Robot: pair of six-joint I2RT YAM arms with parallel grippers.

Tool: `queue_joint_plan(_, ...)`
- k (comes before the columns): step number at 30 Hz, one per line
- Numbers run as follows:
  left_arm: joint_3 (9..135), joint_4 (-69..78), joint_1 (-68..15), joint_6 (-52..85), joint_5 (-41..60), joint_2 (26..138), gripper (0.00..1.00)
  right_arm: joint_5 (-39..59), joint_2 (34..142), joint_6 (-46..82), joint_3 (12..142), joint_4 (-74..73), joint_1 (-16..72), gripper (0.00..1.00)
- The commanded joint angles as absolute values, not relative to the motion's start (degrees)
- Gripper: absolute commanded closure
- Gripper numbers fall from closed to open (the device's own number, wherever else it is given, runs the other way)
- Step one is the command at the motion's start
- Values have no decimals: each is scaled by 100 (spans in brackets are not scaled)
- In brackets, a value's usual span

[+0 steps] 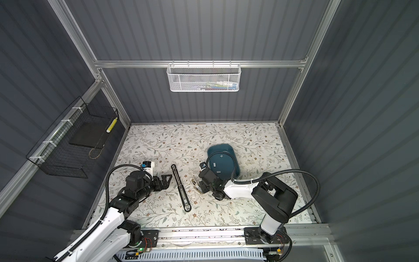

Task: Load the staples into the stapler

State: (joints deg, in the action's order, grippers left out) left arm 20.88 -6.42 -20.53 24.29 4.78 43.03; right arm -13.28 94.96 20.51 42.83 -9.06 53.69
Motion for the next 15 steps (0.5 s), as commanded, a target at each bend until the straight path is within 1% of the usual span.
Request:
queue_joint_plan(1, 2074, -624, -2039, 2485, 556, 4282, 0, -1281, 9481, 2037, 4310, -639, 5414, 81)
queue_joint_plan(5, 2082, -607, -2039, 2492, 562, 4325, 0, -1249, 9466, 2096, 4245, -694, 5409, 78)
queue_joint_plan(15, 2130, -589, -2039, 2474, 577, 4465, 1, -1297, 9339, 2145, 4252, -581, 5432, 66)
